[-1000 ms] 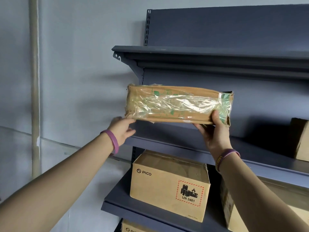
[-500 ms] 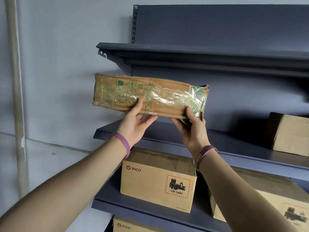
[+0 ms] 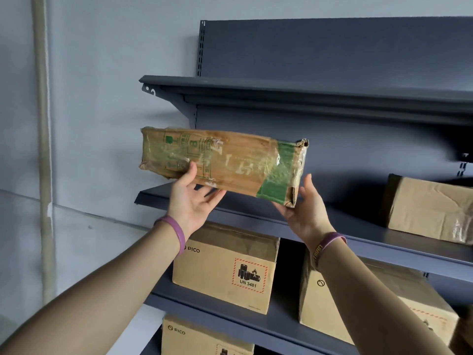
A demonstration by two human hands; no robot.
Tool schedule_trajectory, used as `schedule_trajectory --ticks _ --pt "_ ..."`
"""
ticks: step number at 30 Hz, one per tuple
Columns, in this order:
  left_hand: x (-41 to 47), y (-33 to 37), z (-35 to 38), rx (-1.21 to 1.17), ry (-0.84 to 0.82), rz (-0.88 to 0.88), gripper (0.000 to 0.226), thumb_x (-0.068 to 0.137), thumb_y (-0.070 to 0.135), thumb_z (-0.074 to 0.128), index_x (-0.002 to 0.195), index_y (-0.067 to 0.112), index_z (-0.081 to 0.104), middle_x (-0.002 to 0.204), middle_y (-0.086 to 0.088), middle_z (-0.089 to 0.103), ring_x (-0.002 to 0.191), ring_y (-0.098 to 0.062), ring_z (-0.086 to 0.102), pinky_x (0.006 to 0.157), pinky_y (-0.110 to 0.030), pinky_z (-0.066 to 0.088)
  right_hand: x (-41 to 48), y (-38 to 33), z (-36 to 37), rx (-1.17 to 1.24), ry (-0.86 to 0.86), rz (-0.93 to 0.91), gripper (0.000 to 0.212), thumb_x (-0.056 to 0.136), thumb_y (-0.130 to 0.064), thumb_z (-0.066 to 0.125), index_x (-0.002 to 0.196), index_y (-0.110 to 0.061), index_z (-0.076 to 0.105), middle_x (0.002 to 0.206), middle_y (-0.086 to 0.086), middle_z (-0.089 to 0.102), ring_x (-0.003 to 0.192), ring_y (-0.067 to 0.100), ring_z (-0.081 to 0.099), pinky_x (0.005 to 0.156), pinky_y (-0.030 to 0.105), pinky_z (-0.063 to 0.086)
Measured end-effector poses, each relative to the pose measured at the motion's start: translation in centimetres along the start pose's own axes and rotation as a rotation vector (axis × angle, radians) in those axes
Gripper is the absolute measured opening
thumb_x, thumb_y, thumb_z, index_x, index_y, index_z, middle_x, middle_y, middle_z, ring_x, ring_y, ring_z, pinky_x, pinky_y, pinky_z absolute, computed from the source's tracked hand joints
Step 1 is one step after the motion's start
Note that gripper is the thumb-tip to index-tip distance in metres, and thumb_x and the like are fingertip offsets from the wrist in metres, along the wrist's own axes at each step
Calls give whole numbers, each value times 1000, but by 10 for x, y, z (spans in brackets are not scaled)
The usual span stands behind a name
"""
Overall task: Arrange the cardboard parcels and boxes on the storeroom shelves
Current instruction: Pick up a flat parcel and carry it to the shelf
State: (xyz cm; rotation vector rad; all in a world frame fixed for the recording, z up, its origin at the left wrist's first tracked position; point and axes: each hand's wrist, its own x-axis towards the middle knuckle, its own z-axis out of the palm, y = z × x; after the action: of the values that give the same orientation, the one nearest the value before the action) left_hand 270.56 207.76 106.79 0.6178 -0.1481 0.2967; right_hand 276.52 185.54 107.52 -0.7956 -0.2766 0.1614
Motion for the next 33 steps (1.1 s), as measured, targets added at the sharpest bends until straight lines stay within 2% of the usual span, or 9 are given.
schedule_trajectory --ticks 4,9,14,18,22,24,26,30,33 --pt "-16 -16 9 30 41 13 45 95 48 61 125 15 62 108 -10 76 115 -32 64 99 -50 50 -14 -14 -14 -46 28 -44 59 99 -60 41 138 -18 57 131 8 63 109 26 67 61 32 59" --pt "-34 -31 16 7 77 -19 55 94 59 57 121 11 62 124 -15 68 120 -33 60 110 -50 41 -34 -34 -36 81 49 -75 49 95 -53 56 125 -16 62 117 9 67 98 23 72 70 33 60" --pt "-39 -39 18 8 36 -74 66 91 63 58 132 13 54 134 -17 61 128 -36 54 116 -52 35 -55 -50 -51 57 -74 -49 67 82 -52 60 137 -14 56 131 12 64 111 25 68 63 28 62" --pt "-35 -40 26 48 38 -36 70 90 66 56 147 25 46 145 -13 55 132 -36 53 111 -56 41 -61 -55 -48 -1 -88 -172 44 98 -38 51 132 -10 56 120 10 69 104 22 70 63 22 59" --pt "-46 -42 41 -23 18 12 70 88 64 60 144 23 49 137 -15 60 122 -33 63 98 -49 55 -57 -53 -38 -54 -30 -286 43 102 -35 51 134 -7 52 105 5 73 94 20 72 69 27 61" --pt "-52 -43 42 -50 -41 22 79 82 68 60 145 25 42 130 -20 64 114 -38 67 97 -53 54 -55 -48 -32 -52 5 -324 41 101 -32 53 133 -6 50 99 2 73 87 18 72 71 28 62" --pt "-61 -40 46 -7 -121 13 83 73 70 61 144 33 38 126 -22 65 111 -43 67 100 -59 50 -55 -43 -26 -27 32 -336 37 100 -29 56 131 -8 50 109 6 69 88 18 71 69 28 61" --pt "-65 -40 50 247 -158 24 68 84 46 65 146 27 45 142 -9 58 125 -37 58 103 -55 49 -59 -35 -15 -3 6 -323 24 96 -21 62 117 -16 53 120 7 63 99 20 70 74 32 62" --pt "-63 -37 45 190 -98 105 58 84 27 72 138 17 53 133 -8 65 124 -28 61 98 -48 55 -67 -30 -14 4 -89 -284 49 85 -27 69 128 -12 50 123 8 63 101 21 72 86 40 60"
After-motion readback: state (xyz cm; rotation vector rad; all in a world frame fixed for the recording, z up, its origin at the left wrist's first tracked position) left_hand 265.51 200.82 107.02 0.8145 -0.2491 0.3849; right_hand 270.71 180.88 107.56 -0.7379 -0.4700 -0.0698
